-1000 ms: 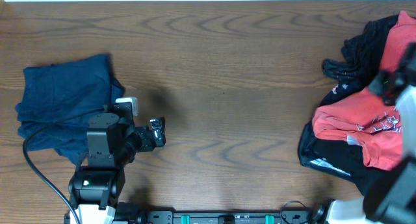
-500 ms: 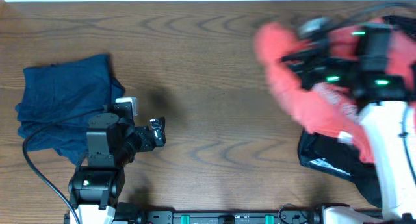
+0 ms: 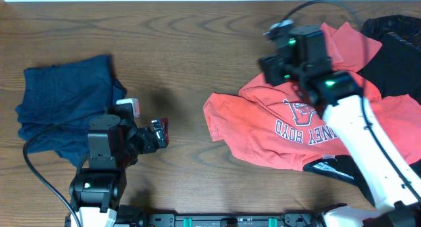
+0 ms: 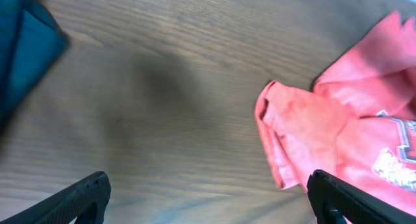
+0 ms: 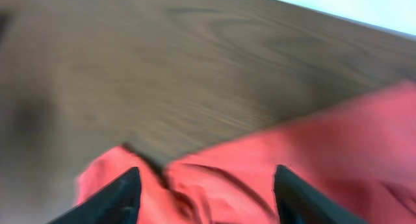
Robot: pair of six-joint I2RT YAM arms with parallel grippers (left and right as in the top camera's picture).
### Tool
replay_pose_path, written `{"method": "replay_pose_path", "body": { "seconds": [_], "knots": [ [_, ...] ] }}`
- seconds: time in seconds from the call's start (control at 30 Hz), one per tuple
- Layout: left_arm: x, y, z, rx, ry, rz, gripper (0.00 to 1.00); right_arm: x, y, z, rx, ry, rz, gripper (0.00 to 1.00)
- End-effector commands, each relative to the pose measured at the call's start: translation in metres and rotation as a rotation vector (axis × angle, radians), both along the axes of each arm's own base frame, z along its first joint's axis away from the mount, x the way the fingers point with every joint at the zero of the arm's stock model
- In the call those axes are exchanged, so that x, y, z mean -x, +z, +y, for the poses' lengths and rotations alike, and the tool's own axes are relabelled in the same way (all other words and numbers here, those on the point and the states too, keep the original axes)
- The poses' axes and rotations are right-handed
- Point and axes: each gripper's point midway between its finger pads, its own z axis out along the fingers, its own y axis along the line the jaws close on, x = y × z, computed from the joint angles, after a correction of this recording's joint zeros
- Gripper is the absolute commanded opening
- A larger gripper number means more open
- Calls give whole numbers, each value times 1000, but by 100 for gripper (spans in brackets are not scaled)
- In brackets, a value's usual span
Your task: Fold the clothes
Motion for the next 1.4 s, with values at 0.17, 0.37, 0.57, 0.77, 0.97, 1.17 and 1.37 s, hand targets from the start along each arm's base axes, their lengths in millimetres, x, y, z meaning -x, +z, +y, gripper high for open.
{"method": "replay_pose_path", "body": {
  "seconds": [0.17, 0.37, 0.57, 0.77, 0.97, 1.17, 1.37],
  "knots": [
    [-7, -8, -43, 286, -42, 102, 98, 32, 12, -126, -19, -445, 92, 81],
    [-11, -54, -95, 362, -98, 320, 98, 67, -8, -177, 10, -582, 238, 83],
    [1, -104, -161, 424, -121, 532, 98, 82, -15, -198, 6, -648, 295, 84],
    [21, -146, -208, 469, -92, 683, 98, 86, -17, -201, 7, -659, 309, 84],
    [21, -156, -252, 523, -196, 622, 58, 86, -17, -200, 7, -659, 312, 84],
    [-1, -152, -240, 474, -259, 494, 6, 87, -17, -200, 8, -659, 315, 83],
    [-79, -84, -160, 394, -189, 281, 6, 87, -18, -202, 25, -650, 316, 83]
  ]
}}
